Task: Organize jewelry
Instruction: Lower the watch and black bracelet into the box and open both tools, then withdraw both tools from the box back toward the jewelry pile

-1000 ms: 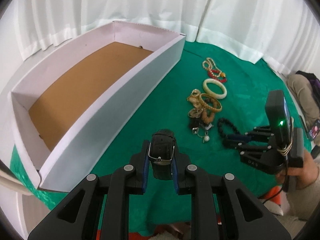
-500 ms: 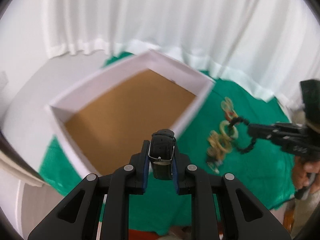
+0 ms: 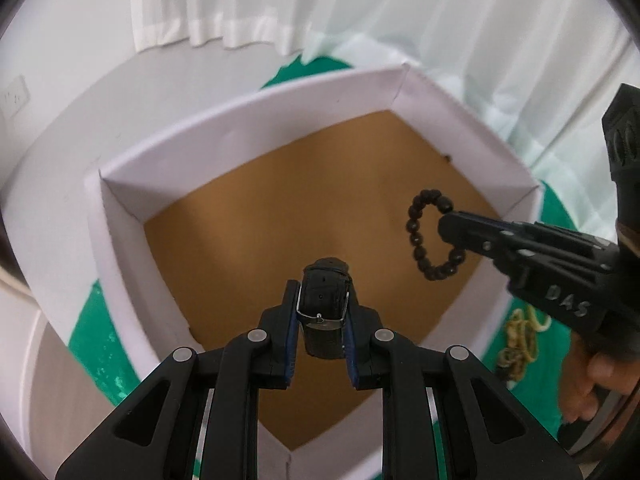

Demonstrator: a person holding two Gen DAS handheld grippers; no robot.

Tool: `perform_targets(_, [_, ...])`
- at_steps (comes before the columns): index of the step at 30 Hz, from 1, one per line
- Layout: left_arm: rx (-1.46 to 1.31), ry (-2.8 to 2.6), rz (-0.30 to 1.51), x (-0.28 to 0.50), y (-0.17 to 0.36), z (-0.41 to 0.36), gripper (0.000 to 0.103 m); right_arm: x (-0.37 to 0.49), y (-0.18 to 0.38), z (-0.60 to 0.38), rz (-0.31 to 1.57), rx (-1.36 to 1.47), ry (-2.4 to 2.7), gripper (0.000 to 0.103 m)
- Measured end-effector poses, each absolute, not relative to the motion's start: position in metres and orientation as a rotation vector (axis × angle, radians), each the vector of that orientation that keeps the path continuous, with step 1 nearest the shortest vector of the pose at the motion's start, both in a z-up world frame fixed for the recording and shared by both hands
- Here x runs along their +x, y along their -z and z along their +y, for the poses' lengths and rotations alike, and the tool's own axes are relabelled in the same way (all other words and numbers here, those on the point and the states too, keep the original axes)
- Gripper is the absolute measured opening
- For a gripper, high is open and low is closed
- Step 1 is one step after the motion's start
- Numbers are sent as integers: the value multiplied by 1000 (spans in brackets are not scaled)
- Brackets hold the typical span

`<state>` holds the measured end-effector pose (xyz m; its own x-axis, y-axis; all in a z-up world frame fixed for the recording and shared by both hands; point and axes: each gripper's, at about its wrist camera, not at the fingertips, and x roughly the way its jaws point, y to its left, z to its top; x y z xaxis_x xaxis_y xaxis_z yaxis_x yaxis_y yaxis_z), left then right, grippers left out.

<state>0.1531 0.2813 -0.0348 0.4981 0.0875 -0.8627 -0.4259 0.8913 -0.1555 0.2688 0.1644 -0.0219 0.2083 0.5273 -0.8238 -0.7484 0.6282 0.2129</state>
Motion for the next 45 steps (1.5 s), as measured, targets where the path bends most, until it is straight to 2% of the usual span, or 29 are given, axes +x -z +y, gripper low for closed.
perform_targets(4, [-384,-324,1034,159,51,287,22,269,42,178,1056,-266,-897,16])
perform_targets(6, [-369,-337,1025,158,55,287,37,267,43,178,1059,-252,-895,25])
perform_targets(7, [-359,-346,1020,157,54,287,51,266,42,176,1053,-242,-896,37])
perform_targets(8, [-348,-358,1003,153,51,286,61,265,39,174,1047,-233,-897,38])
perform_targets(15, [-299,-350,861,122,2,267,81,252,-19,111,917,-155,-893,43])
perform_targets(17, [-265,-316,803,108,-17,247,87,245,-40,80,874,-145,-868,50])
perform_targets(22, [-214,-199,737,89,-40,194,90,224,-77,7,779,-191,-746,52])
perform_targets(26, [-173,-94,730,76,-35,145,90,200,-82,-52,730,-218,-663,52])
perform_targets(35, [-94,32,852,69,22,65,90,131,-30,-142,719,-244,-526,52])
perform_targets(45, [-56,54,950,64,63,32,90,105,24,-170,808,-157,-483,52])
